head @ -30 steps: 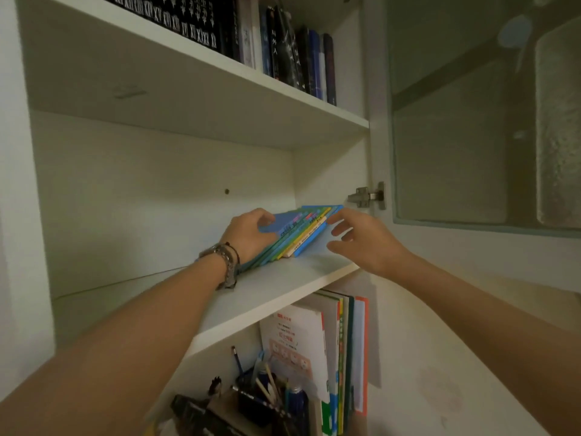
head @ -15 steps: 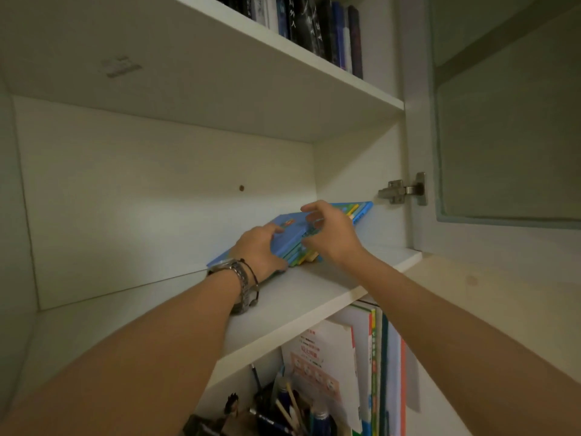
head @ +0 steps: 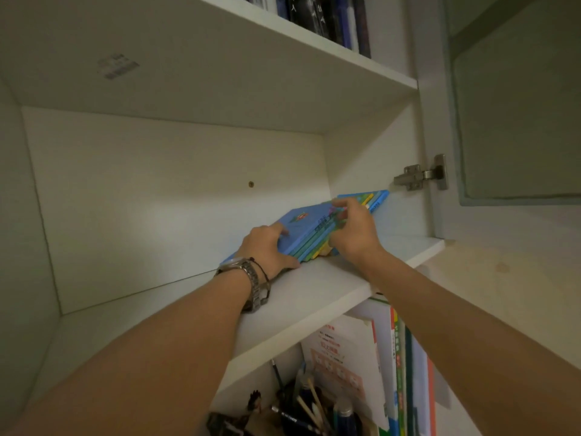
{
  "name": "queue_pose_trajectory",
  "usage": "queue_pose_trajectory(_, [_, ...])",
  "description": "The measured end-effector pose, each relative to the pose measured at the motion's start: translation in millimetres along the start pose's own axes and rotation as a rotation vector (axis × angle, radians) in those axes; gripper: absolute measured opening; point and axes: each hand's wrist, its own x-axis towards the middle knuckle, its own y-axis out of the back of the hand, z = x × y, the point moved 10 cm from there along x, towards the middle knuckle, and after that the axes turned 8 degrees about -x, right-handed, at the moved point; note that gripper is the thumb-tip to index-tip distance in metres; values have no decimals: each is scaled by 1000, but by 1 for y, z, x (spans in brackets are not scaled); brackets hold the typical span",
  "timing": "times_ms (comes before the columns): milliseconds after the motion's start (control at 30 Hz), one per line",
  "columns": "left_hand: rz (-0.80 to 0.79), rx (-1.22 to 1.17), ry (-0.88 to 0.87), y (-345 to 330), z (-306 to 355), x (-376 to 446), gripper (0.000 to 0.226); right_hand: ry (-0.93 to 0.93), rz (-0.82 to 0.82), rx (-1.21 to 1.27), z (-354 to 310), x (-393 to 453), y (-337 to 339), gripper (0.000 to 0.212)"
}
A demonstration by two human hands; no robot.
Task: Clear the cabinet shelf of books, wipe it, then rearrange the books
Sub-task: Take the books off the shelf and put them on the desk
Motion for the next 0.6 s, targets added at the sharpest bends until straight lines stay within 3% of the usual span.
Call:
queue_pose_trajectory(300, [29, -102, -25, 9, 2, -3, 59, -128, -110, 184, 6, -6, -9, 63])
queue_pose_trajectory(500, [67, -94, -52, 23, 7, -8, 45, -98, -239, 404, -10, -12, -23, 93])
queue_pose_trajectory(600, [65, -121, -52, 27, 6, -9, 40, -18, -270, 402, -19, -15, -24, 105])
